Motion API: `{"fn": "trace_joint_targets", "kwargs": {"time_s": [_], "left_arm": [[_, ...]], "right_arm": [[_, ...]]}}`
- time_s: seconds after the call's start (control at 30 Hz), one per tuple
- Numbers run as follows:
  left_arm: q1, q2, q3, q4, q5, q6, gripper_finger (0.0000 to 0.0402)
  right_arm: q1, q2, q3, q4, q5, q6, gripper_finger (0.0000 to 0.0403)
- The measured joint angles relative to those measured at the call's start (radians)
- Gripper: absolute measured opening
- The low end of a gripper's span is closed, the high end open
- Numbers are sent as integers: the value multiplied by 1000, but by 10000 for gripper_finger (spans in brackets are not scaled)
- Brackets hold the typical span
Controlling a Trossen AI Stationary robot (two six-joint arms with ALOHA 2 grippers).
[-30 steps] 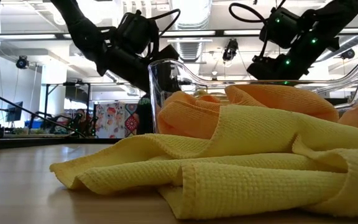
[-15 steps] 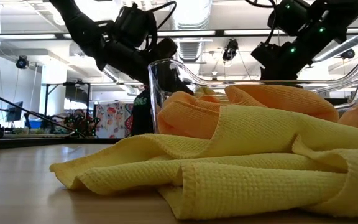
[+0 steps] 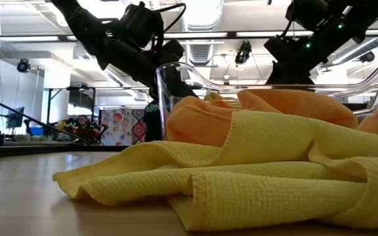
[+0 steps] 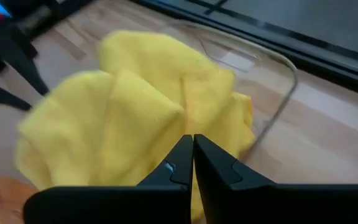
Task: Sort microfiber towel by color & place in baskets
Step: Put the yellow towel into the top transparent bin
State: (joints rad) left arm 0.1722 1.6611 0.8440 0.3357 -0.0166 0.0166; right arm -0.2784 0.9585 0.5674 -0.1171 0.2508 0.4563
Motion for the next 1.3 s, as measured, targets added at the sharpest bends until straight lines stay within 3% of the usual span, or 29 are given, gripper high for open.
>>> {"fn": "trace_joint_targets", "kwargs": {"time_s": [0.3, 0.6, 0.83, 1.3], "left_arm": [[0, -67, 0, -78, -28, 40, 109], [0, -170, 0, -177, -29, 53, 109], [0, -175, -3, -210, -28, 53, 109], [-1, -173, -9, -233, -28, 15, 109]], "right_arm": [[1, 91, 94, 46, -93, 6, 9], [1, 333, 321, -33, -104, -114, 9], [1, 486, 440, -49, -151, -143, 9], [1, 679, 458, -34, -146, -127, 9]]}}
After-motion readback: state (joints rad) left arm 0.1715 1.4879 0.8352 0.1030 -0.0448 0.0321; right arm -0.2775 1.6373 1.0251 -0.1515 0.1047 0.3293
